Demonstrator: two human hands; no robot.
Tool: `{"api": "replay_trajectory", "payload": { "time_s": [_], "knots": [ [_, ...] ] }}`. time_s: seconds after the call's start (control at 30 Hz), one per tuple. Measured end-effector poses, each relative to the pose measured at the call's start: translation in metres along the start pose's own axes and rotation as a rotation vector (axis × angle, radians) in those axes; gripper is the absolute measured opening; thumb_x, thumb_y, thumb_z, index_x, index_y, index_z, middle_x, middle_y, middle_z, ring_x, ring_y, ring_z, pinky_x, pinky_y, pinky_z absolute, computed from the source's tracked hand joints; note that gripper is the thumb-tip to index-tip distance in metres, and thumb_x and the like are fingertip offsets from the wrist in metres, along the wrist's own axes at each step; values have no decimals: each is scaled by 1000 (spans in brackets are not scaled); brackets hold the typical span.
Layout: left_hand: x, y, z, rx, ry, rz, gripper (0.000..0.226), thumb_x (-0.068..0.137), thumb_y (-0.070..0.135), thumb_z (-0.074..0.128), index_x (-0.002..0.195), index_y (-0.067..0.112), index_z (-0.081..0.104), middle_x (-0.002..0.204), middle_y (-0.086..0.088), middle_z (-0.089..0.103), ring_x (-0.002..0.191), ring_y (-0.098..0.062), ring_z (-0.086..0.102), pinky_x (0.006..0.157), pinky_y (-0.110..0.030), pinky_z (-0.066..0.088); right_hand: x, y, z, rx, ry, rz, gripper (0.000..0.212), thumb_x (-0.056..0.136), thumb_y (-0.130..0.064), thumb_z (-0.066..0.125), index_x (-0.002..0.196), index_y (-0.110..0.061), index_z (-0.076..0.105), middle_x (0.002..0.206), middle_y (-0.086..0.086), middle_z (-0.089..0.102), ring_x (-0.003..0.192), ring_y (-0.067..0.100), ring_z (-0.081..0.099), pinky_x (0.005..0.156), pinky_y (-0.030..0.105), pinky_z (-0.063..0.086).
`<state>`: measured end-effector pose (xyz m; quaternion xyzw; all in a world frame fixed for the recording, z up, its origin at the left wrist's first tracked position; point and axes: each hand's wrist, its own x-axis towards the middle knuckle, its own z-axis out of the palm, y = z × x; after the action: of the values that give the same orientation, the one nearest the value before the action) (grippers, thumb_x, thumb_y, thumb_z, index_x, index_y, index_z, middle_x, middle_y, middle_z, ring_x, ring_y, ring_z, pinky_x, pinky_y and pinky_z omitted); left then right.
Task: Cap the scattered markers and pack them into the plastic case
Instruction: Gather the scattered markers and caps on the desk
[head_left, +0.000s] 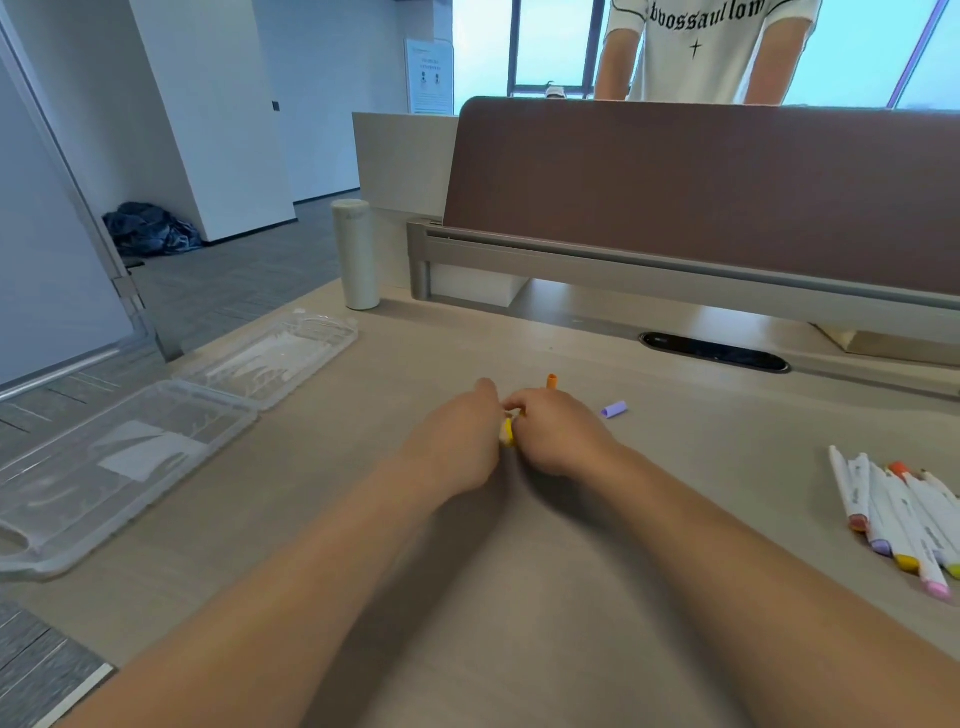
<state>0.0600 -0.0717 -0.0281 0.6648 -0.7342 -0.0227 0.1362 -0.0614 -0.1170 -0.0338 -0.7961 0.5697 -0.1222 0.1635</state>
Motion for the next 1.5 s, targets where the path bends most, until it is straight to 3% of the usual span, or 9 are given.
{"api": "replay_trajectory", "payload": {
  "time_s": [0.13, 0.3, 0.5, 0.7, 0.97, 1.1, 1.27, 1.4, 1.5],
  "knots": [
    [0, -19, -11, -82, 28, -114, 28, 91, 6, 45, 117, 13, 54, 115, -14, 62, 105, -33, 59, 85, -38, 49, -1, -4, 2, -93, -3, -12, 20, 99, -25, 49, 108, -14, 64, 107, 10, 66, 92, 29, 60, 74, 33, 45],
    [1, -39, -18, -51, -11, -217, 23, 91, 6, 46, 111, 11, 57, 115, -13, 60, 103, -32, 57, 81, -34, 47, -3, -18, 9, -228, -17, -43, 18, 98, -17, 53, 112, -7, 56, 114, 16, 60, 99, 34, 61, 71, 31, 38],
    [-2, -44, -7, -32, -68, -214, 25, 98, 23, 50, 117, 8, 58, 122, -15, 60, 111, -32, 57, 86, -33, 46, -6, -28, 10, -242, -28, 0, 22, 95, -8, 52, 117, -3, 52, 120, 18, 56, 107, 36, 60, 80, 36, 45],
    [0, -37, 3, 11, -74, -151, 31, 96, 34, 56, 114, 9, 58, 119, -15, 61, 109, -32, 58, 85, -34, 44, -11, -20, 7, -188, -30, 6, 17, 98, -13, 50, 113, -7, 53, 111, 14, 59, 89, 29, 57, 70, 32, 39],
    [-4, -24, 10, 26, 31, -79, 13, 95, 10, 45, 108, 8, 43, 104, -18, 61, 94, -37, 60, 70, -39, 43, -15, 0, 3, -104, 45, 8, 15, 99, -12, 47, 106, -4, 57, 104, 17, 64, 94, 33, 62, 73, 34, 45],
    [5, -25, 12, -107, 67, -133, 18, 98, 14, 44, 110, 6, 55, 109, -16, 63, 100, -33, 59, 82, -36, 46, -14, 12, -2, -77, 128, 2, 16, 99, -10, 44, 103, -2, 57, 102, 16, 62, 88, 31, 61, 74, 37, 46],
    [25, -6, 11, -281, 61, -161, 17, 94, 12, 48, 101, 6, 63, 106, -13, 66, 98, -29, 59, 78, -30, 43, -11, 29, -15, -37, 193, 27, 15, 99, -11, 42, 100, -6, 56, 103, 10, 57, 84, 27, 51, 91, 41, 43],
    [45, 13, 14, -378, 52, -170, 31, 95, 12, 47, 123, 15, 59, 119, -7, 61, 110, -24, 57, 89, -28, 44, -4, 49, -25, -44, 274, 41, 13, 98, -16, 45, 102, -14, 57, 103, 7, 62, 91, 27, 57, 72, 33, 42],
    [60, 23, 21, -358, 36, -153, 41, 100, 20, 46, 141, 17, 45, 131, -9, 57, 119, -27, 55, 99, -33, 43, 1, 64, -28, -107, 271, 72, 22, 97, -14, 44, 114, -20, 56, 109, 4, 64, 96, 26, 58, 77, 35, 47]
  ]
}}
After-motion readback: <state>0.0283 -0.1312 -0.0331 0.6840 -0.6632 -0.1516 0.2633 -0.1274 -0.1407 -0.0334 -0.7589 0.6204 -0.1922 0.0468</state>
